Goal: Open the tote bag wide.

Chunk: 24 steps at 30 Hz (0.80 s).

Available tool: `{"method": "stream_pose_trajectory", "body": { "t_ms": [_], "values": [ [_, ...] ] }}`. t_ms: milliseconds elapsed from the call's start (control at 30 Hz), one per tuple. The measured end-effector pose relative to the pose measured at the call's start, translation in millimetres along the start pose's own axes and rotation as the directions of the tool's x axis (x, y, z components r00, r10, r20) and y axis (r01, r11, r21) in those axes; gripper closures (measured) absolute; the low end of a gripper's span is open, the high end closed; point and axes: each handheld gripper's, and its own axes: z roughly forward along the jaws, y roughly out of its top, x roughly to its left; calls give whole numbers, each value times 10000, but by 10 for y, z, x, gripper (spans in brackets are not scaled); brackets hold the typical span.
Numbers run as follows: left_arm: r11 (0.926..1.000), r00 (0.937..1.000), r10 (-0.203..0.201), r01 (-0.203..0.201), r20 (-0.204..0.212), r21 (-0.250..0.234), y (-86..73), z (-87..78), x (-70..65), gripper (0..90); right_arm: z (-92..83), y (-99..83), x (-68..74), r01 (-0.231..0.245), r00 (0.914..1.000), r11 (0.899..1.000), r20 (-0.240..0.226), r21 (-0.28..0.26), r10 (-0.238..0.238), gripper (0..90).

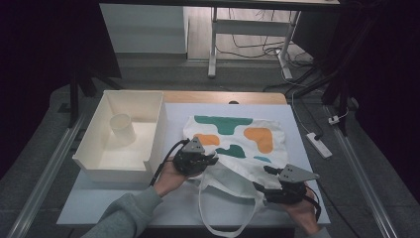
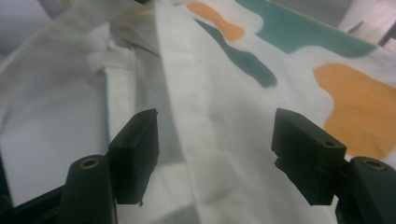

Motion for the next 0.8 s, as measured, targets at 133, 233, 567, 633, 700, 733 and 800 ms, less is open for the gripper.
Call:
{"method": "stream_pose_trajectory", "body": {
  "t_ms": [133, 233, 567, 633, 700, 733, 800],
  "values": [
    [9991, 9987, 403, -406, -303, -90, 51, -92, -55, 857, 46, 85, 135, 225, 9976, 9997, -662, 58, -221, 323],
    [9994, 9992, 300, -304, -252, -137, 54, -100, -34, 856, 126, 120, 236, 280, 9913, 9995, -1288, 174, -256, 330],
    [9998, 9997, 179, -180, -177, -94, 31, -75, 23, 857, 452, 231, 643, 702, 9544, 9951, -2948, 696, -467, 330],
    [9998, 9997, 173, -175, -171, -96, 29, -71, 27, 857, 524, 253, 735, 549, 9428, 9957, -3324, 751, -269, 331],
    [9998, 9998, 135, -137, -175, -108, 26, -69, 31, 857, 599, 283, 839, 491, 9285, 9953, -3711, 833, -148, 333],
    [9998, 9997, 143, -145, -181, -110, 26, -70, 33, 857, 640, 296, 899, 575, 9238, 9943, -3825, 897, -189, 333],
    [9998, 9997, 139, -141, -189, -109, 24, -71, 34, 857, 714, 314, 1022, 836, 9118, 9912, -4093, 1031, -343, 334]
  ]
}}
